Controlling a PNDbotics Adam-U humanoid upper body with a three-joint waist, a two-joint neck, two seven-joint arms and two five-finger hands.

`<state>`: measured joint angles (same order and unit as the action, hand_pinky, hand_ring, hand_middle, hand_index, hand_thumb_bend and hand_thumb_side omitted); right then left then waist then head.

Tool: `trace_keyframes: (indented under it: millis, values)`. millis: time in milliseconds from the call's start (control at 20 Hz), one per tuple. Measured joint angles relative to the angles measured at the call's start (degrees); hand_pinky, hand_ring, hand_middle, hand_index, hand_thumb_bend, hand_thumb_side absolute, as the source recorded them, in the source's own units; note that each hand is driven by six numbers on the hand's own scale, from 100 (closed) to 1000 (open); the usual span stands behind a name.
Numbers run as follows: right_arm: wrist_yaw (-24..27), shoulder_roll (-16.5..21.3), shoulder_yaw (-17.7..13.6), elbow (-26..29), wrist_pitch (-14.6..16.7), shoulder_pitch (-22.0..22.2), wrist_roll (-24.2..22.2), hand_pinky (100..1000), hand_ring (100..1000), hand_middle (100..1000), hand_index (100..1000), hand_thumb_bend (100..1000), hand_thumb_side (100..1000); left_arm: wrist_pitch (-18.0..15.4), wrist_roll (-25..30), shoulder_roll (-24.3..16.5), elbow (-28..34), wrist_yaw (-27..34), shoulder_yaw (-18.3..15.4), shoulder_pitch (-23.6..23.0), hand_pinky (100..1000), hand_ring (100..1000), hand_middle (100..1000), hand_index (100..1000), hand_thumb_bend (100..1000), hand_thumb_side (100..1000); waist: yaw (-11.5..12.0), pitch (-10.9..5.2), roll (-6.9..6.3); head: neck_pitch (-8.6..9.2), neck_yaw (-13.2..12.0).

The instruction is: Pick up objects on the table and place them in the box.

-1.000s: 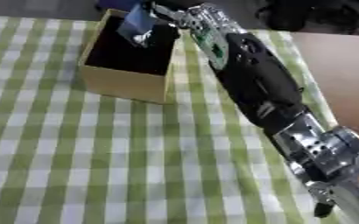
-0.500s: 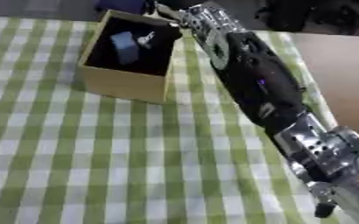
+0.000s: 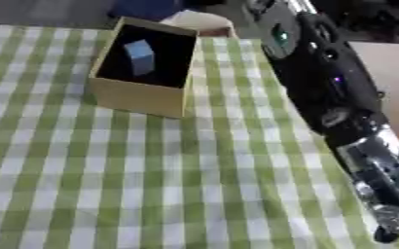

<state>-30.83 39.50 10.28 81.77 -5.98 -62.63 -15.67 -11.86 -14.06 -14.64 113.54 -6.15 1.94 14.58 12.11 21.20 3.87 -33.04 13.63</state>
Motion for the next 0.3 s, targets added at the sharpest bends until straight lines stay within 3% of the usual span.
trace_keyframes:
  millis: [300]
  values:
    - [10.57,6.61,-4.05,20.02,-5.81,11.97,4.58,735,723,654,823,100,770,0.01,-0.52,0.00,0.00,-0.38,-0.41,-0.36,623,614,625,683,142,703,-1.83,-0.07,-1.01,-0.17,-2.06]
